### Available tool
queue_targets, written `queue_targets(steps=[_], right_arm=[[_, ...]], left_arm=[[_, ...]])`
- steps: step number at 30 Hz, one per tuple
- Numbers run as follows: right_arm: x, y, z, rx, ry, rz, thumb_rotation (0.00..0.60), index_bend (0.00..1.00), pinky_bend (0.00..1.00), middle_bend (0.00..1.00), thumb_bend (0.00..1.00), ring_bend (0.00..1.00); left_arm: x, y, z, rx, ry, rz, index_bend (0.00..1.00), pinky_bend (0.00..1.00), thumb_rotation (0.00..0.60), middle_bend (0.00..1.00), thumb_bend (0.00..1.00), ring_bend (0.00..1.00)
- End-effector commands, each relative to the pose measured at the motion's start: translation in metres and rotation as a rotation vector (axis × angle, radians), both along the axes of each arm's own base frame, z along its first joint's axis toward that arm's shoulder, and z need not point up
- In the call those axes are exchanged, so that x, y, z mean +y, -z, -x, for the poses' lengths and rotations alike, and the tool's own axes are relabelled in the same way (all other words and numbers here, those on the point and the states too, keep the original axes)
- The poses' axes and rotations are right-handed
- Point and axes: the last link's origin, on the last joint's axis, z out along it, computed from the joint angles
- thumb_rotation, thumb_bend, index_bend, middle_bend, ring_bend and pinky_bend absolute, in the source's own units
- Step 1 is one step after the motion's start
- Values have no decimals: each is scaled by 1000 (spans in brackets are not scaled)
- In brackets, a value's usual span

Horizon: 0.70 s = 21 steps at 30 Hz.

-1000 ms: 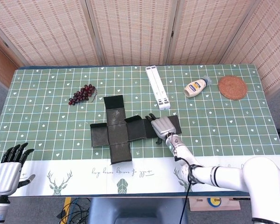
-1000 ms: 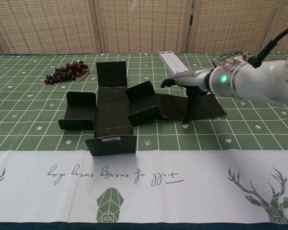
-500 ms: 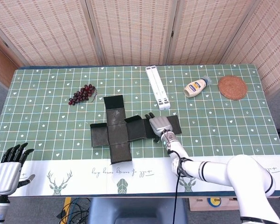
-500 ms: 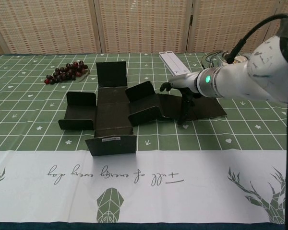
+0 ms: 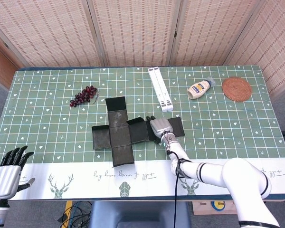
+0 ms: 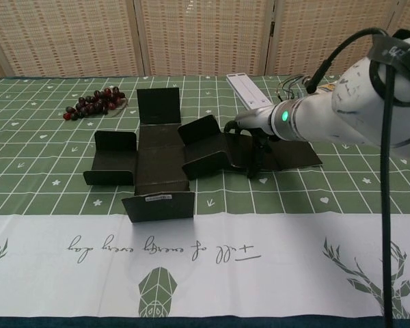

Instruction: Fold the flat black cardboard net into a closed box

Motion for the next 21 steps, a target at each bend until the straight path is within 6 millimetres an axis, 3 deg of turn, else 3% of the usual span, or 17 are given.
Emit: queue_targets(steps=[1, 5, 13, 18, 21], right_arm=[[-1, -1, -1, -9, -4, 3, 600, 85, 1000, 179, 344, 752], [-1, -7, 0, -39, 3, 4, 600, 150, 1000, 229, 372, 763], [2, -19, -1, -100, 10, -2, 600, 170, 1000, 247, 377, 765], [9, -19, -4, -137, -13, -9, 600, 180, 1000, 256, 377, 767], [14, -17, -5, -157, -32, -12, 600, 182, 1000, 260, 378, 771]], left_arm=[[2, -1, 0, 4, 2, -5, 202, 102, 600, 104, 120, 78], [10, 0, -2, 1, 21, -19, 212, 102, 600, 103, 120, 79], [43, 9, -13, 23, 92, 20, 226, 117, 600, 103, 120, 90], [84, 27, -33, 12, 180, 33, 255, 397, 600, 143, 120, 305], [108, 41, -41, 15, 218, 32, 273, 493, 600, 187, 120, 465]])
